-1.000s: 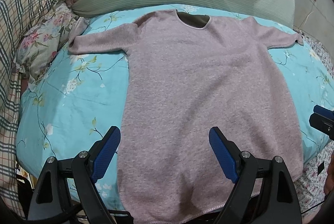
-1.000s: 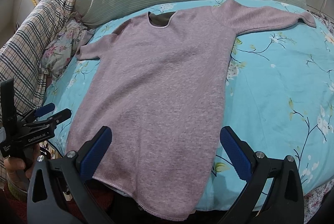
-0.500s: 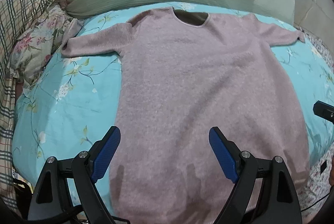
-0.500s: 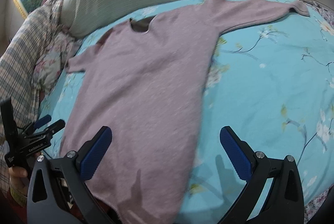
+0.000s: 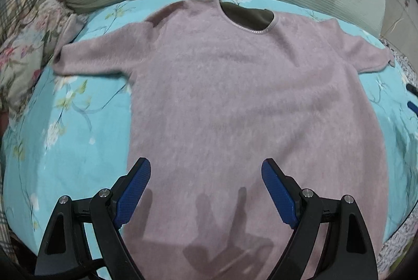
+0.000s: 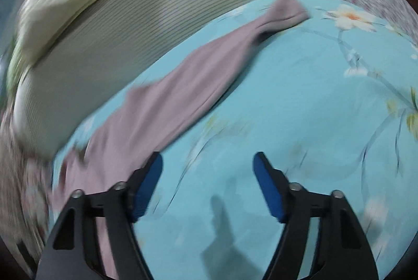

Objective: Fold small clothes
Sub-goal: 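Grasp a sleeve cuff with the right gripper and fold it across the body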

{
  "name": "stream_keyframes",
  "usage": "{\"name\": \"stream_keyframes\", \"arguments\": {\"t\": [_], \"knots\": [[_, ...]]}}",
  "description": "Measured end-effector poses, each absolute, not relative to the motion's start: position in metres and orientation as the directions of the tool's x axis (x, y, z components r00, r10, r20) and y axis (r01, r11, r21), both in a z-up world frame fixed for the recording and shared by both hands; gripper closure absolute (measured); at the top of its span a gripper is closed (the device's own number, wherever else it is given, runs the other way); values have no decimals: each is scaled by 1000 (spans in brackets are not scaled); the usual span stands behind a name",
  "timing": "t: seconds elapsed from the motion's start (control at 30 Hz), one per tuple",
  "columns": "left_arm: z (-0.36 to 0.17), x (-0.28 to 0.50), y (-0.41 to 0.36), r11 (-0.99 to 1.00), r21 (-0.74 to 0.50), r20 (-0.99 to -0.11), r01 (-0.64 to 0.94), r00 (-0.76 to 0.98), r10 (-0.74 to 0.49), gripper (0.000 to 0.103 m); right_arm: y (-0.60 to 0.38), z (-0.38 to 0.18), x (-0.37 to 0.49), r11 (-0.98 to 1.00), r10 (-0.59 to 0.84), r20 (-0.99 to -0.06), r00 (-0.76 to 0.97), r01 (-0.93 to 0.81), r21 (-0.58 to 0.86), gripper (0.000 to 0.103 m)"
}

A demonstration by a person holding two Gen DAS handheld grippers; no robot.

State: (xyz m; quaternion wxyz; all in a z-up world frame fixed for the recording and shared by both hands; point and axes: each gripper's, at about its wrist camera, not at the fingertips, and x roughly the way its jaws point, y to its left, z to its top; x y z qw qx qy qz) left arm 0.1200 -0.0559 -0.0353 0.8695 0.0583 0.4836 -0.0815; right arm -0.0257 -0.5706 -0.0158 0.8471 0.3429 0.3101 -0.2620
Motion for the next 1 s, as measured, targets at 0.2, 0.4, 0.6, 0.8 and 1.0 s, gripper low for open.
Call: {"name": "stream_keyframes", "arguments": {"t": [0.2,0.4,0.6,0.8,1.0], "knots": [[-41,152,-81,975,10,-858,221,502,-105,15,-675,-27,3,471,-303,-682,665,727,500,40],[-62,168,-103,971,10,-886,240,453,-103,15,-757,-39,27,347,-356,-653,668,744,572,41],[-83,178,-117,968,19,-910,251,405,-87,15,-802,-50,36,269,-396,-599,696,712,649,50],[-85,181,-124,962,14,-908,274,406,-102,15,-778,-15,61,449,-360,-588,725,687,571,93],[-77,177,-122,956,-27,-894,291,421,-153,15,-658,23,104,716,-167,-583,795,504,483,93]]}}
